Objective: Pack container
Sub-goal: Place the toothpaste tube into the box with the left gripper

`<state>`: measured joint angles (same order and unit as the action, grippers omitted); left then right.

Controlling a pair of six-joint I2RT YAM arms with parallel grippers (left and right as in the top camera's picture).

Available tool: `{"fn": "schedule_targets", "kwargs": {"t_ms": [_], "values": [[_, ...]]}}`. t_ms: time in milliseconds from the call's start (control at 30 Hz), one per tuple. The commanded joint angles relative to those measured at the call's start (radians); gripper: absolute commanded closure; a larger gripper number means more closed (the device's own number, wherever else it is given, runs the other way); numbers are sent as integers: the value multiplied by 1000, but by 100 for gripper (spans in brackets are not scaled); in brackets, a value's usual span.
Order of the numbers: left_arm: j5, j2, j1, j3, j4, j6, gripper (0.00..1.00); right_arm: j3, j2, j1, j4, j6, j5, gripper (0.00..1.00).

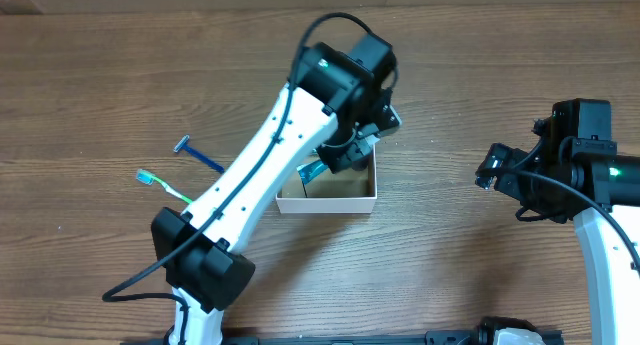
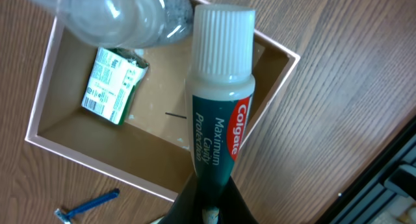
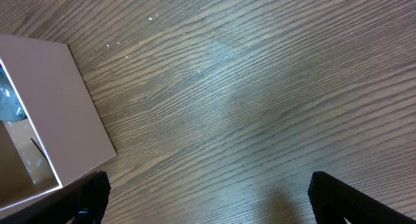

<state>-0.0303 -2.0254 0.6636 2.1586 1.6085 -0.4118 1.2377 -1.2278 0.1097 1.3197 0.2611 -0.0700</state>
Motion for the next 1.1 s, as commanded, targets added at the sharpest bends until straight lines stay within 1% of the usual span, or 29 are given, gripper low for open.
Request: {"fn": "schedule_targets", "kwargs": {"t_ms": [0,200,300,333,367,467,500,533,567,600,633,667,767,800,833,900,967,1000,1067], "values": [[-56,2,-62,-35,-20,-69,96,-2,3,-3,-12,-3,17,0],[-13,2,-74,-154,-72,-72,96,-2,3,-3,-13,-3,24,0],[0,2,-74,-169,-84,-82,94,-2,3,-3,-13,-3,24,0],[15,2,-74,-171,-92,-82,91,-2,3,-3,-13,-3,24,0],[16,2,-74,-171,-96,-82,83,-2,3,-3,-13,-3,24,0],[14,2,-74,-171,-98,-81,71,-2,3,-3,-13,-3,24,0],[14,2,-74,-171,-98,-79,64,-2,3,-3,-13,-3,24,0],[14,2,-74,-171,-97,-79,59,-2,3,-3,-13,-3,24,0],[14,2,-74,-171,-95,-78,57,-2,3,-3,-13,-3,24,0],[15,2,-74,-171,-93,-77,62,-2,3,-3,-13,-3,24,0],[18,5,-74,-166,-92,-51,71,-2,3,-3,-13,-3,24,0],[27,10,-74,-153,-95,-3,74,-2,3,-3,-13,-3,25,0],[95,101,-82,-46,-110,183,72,-2,3,-3,-16,-3,28,0],[159,175,-104,-17,-118,289,68,-2,3,-3,-16,-3,28,0],[177,217,-124,-14,-117,346,63,-2,3,-3,-16,-3,28,0],[170,336,-230,-17,-54,508,61,-2,3,-3,-19,-3,28,0],[185,433,-411,-65,35,672,61,-2,3,-3,-28,-3,28,0],[190,454,-476,-97,39,715,58,-2,3,-3,-29,-3,28,0],[189,478,-605,-185,22,795,44,-2,3,-3,-30,-3,28,0]]}}
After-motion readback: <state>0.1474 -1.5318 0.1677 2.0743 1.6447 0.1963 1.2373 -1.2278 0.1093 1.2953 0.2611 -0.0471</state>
